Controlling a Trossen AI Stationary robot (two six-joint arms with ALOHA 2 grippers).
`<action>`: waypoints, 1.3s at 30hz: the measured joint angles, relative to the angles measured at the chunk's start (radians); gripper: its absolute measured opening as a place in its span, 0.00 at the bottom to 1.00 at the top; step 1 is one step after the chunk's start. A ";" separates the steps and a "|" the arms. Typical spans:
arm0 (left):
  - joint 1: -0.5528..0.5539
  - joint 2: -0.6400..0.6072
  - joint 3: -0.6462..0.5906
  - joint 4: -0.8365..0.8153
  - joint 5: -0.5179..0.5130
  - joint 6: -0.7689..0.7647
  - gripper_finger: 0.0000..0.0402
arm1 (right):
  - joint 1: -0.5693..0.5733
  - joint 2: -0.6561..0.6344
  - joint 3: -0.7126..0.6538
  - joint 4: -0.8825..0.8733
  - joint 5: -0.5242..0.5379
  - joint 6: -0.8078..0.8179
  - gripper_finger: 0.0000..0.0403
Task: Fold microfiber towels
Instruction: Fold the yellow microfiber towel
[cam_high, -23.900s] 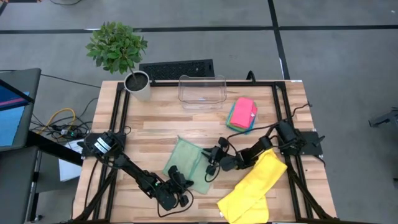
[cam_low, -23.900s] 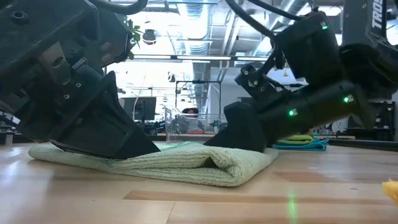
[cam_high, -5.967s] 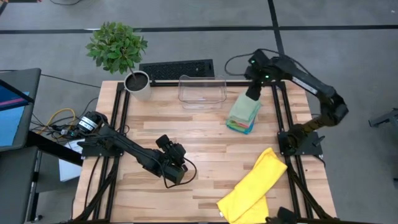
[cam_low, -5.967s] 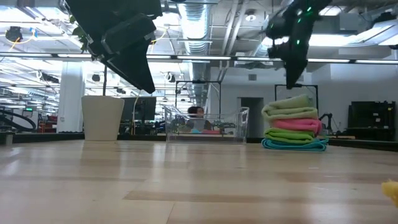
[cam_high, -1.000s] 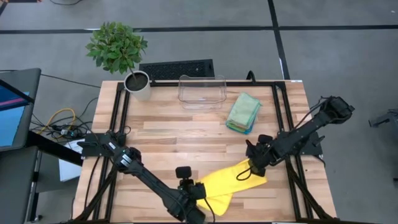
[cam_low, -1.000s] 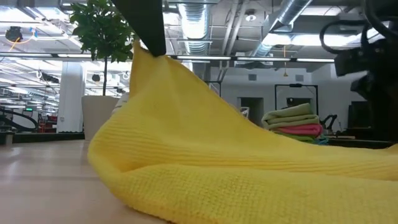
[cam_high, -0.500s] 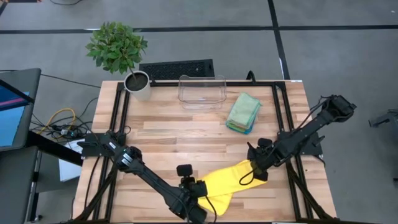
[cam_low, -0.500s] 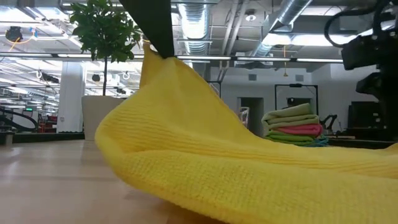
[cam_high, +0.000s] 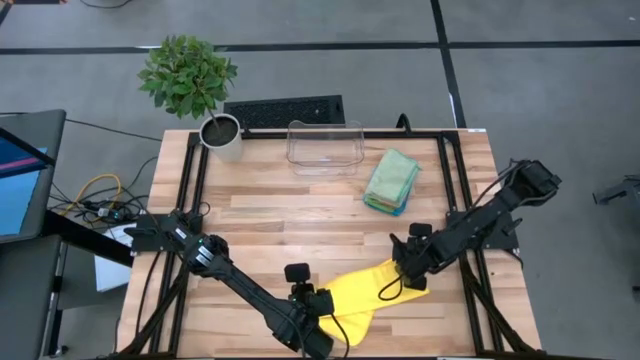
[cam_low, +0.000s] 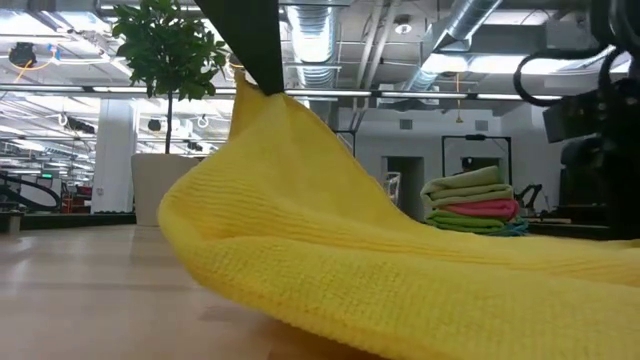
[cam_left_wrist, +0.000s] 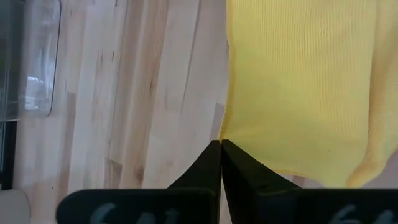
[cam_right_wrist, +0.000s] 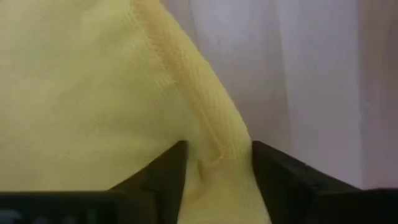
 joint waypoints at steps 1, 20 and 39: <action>0.000 0.000 0.000 0.000 0.000 0.000 0.00 | 0.002 0.009 0.002 0.001 -0.002 0.000 0.51; -0.018 -0.037 0.017 0.000 -0.027 -0.098 0.00 | 0.104 -0.125 0.277 -0.241 0.123 0.072 0.04; -0.100 -0.244 0.018 0.000 0.093 -0.099 0.00 | 0.170 -0.029 0.293 -0.091 0.078 0.243 0.15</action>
